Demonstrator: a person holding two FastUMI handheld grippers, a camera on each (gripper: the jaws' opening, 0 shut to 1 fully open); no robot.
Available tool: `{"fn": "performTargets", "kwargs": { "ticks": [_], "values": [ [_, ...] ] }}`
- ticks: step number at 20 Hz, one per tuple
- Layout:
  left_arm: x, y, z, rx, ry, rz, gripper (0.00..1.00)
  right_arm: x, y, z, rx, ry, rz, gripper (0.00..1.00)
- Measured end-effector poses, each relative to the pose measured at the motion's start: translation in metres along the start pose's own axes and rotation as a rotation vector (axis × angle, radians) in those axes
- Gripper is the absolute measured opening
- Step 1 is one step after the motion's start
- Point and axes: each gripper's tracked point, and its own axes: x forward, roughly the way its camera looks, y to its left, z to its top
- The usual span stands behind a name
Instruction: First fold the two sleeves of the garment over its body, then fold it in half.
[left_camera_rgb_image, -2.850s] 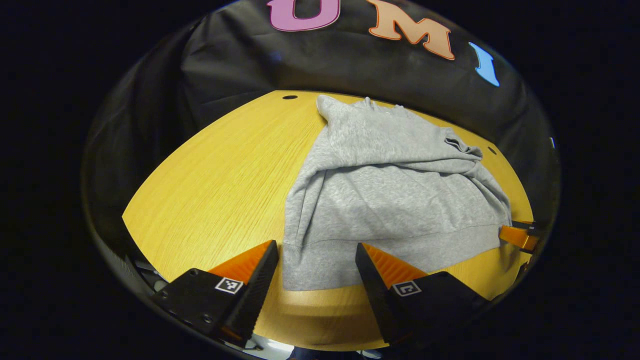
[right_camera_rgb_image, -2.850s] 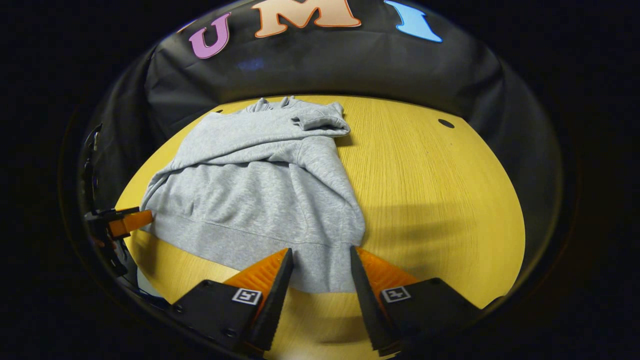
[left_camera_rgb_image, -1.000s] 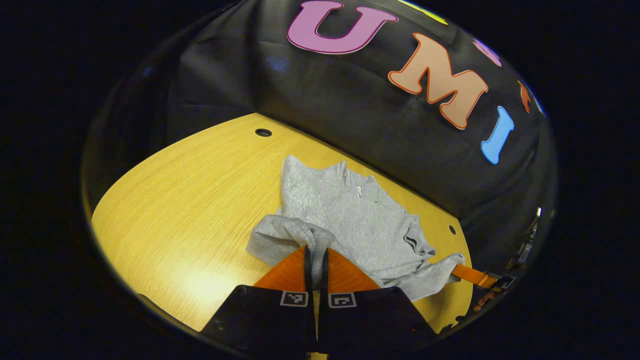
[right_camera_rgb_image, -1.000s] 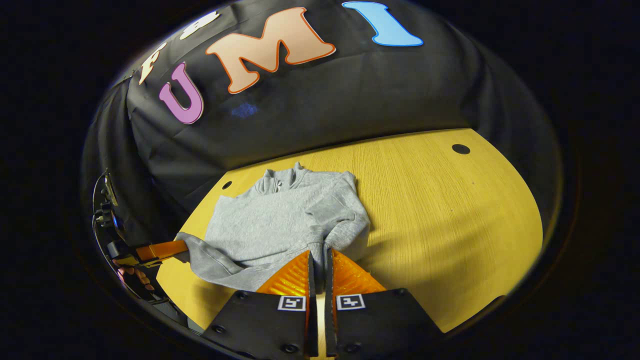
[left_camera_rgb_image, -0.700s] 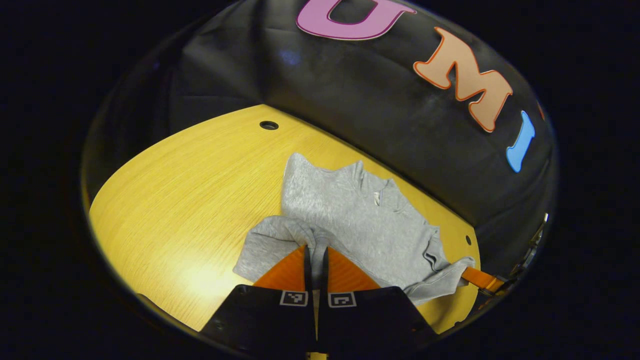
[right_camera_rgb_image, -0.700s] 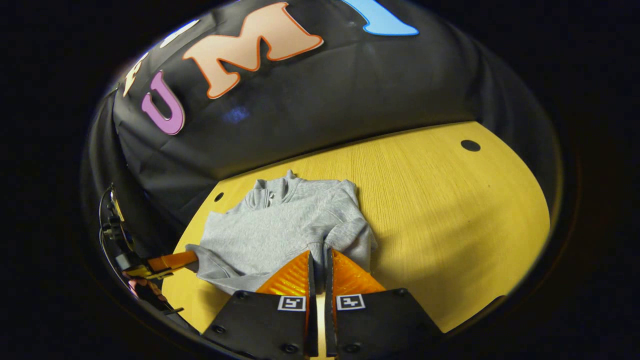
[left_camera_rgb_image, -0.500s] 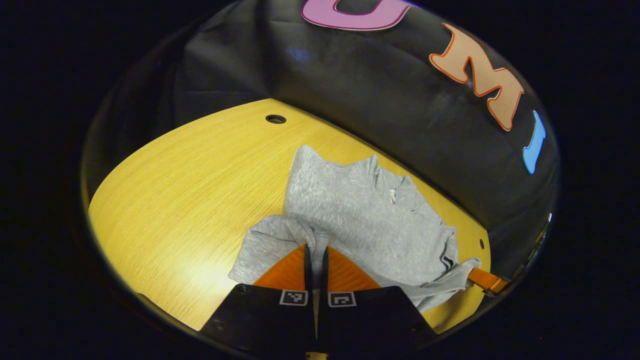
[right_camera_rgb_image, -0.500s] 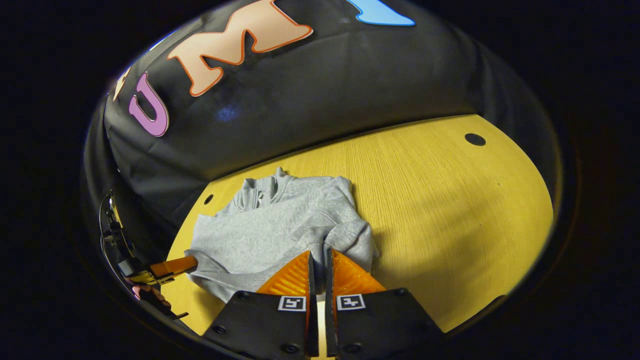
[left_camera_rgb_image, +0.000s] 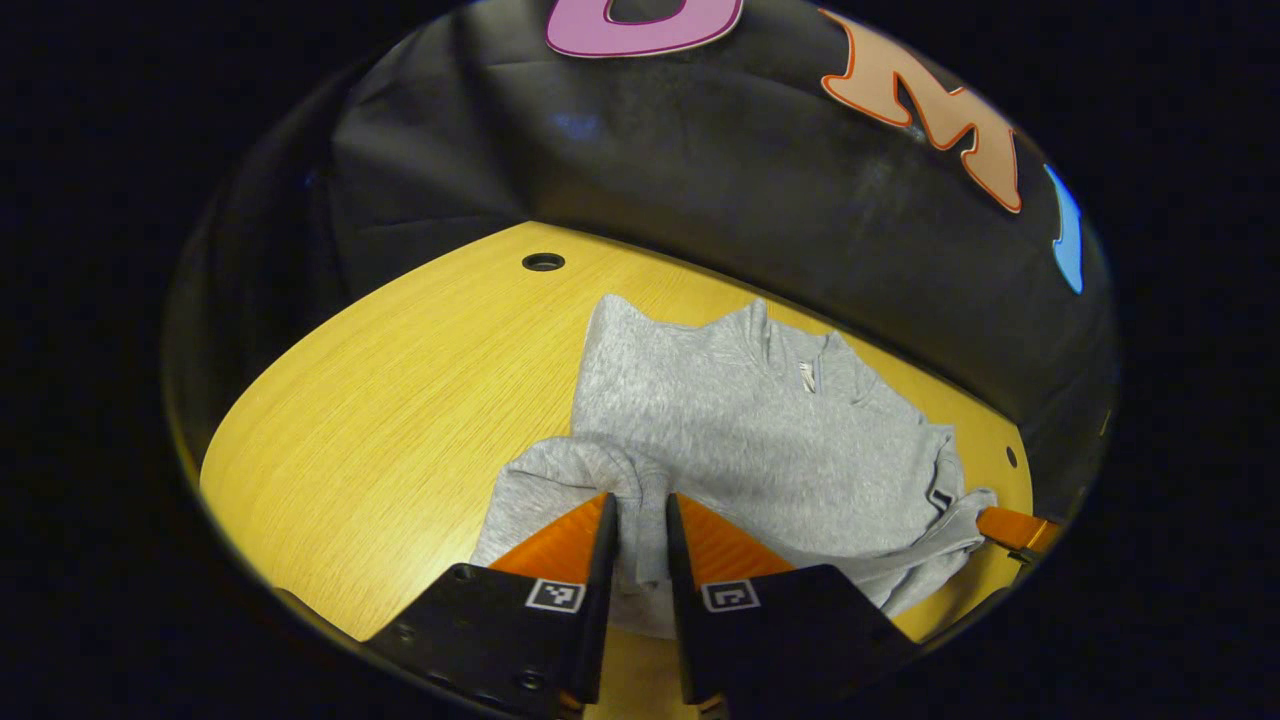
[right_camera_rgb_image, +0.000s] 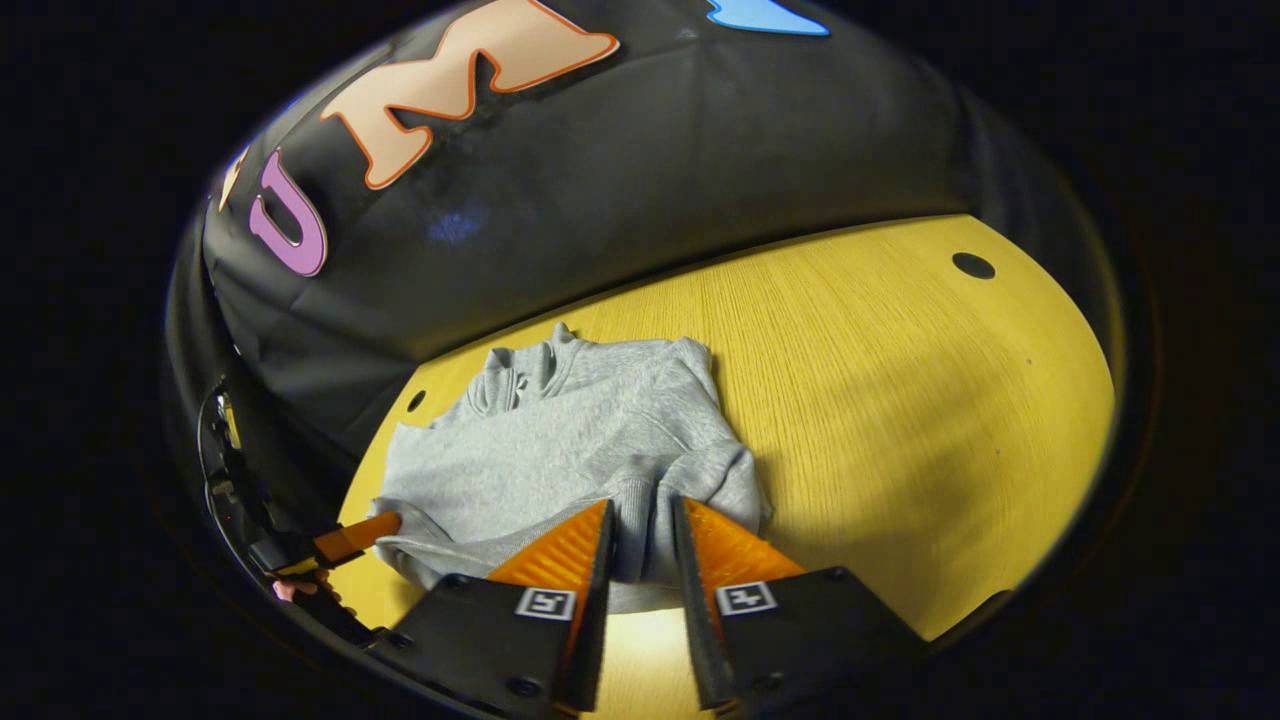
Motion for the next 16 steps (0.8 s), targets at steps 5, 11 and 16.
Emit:
{"fn": "performTargets", "kwargs": {
  "ticks": [5,11,16],
  "values": [
    [-0.012,0.002,0.037,-0.032,-0.099,0.033,0.93,-0.011,0.004,0.041,-0.002,-0.12,0.015,0.91],
    [-0.043,-0.001,0.091,-0.055,-0.216,-0.012,0.95,-0.039,0.013,0.077,-0.037,-0.209,0.032,0.97],
    [-0.098,0.003,0.109,0.022,-0.275,-0.043,0.95,-0.094,0.032,0.093,-0.129,-0.293,0.034,0.97]
  ]
}}
